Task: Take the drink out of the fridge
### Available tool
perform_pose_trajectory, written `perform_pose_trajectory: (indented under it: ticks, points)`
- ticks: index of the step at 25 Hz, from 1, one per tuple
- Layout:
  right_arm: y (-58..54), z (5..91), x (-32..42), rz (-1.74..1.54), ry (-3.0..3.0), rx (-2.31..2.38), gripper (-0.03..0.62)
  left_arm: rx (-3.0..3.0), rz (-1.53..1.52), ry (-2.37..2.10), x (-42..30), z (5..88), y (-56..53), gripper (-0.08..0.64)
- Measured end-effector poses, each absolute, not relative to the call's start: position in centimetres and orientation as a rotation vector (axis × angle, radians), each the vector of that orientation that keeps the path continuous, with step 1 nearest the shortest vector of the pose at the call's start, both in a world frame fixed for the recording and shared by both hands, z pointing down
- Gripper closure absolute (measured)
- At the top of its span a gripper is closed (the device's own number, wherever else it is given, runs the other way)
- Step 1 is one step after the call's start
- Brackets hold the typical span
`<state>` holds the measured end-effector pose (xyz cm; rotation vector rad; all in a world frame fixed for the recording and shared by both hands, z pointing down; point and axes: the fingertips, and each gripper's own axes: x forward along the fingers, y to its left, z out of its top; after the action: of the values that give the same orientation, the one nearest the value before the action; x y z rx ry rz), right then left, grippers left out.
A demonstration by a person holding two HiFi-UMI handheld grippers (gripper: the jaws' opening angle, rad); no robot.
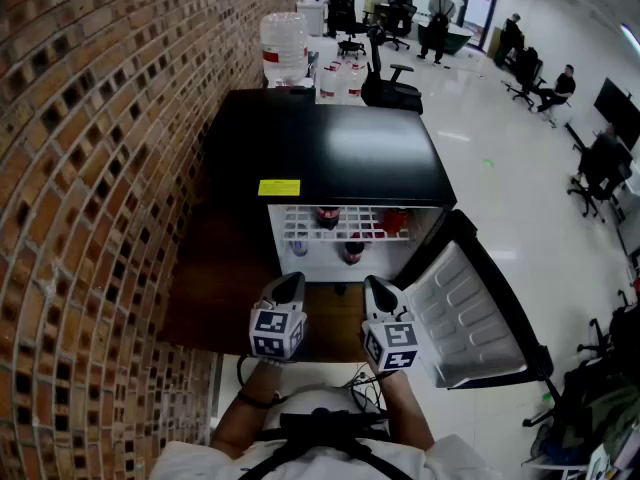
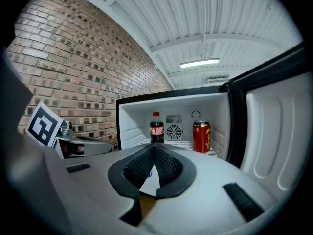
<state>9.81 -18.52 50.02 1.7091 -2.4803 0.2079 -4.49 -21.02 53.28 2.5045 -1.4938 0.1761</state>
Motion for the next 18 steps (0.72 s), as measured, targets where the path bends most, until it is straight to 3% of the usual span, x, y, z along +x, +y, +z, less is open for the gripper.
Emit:
perform_pose_trajectory:
  ticks: [14, 18]
  points:
    - [-18.9, 49.5, 10.8, 0.191, -2.471, 1.723, 0.584, 2.608, 0.204, -1.521, -2.8, 51.4, -24.4, 0.560]
    - [-19.1, 49.3, 11.1, 0.182, -2.468, 1.727, 0.584, 2.625, 0.215, -1.506, -1.9, 51.0, -25.9, 0.495]
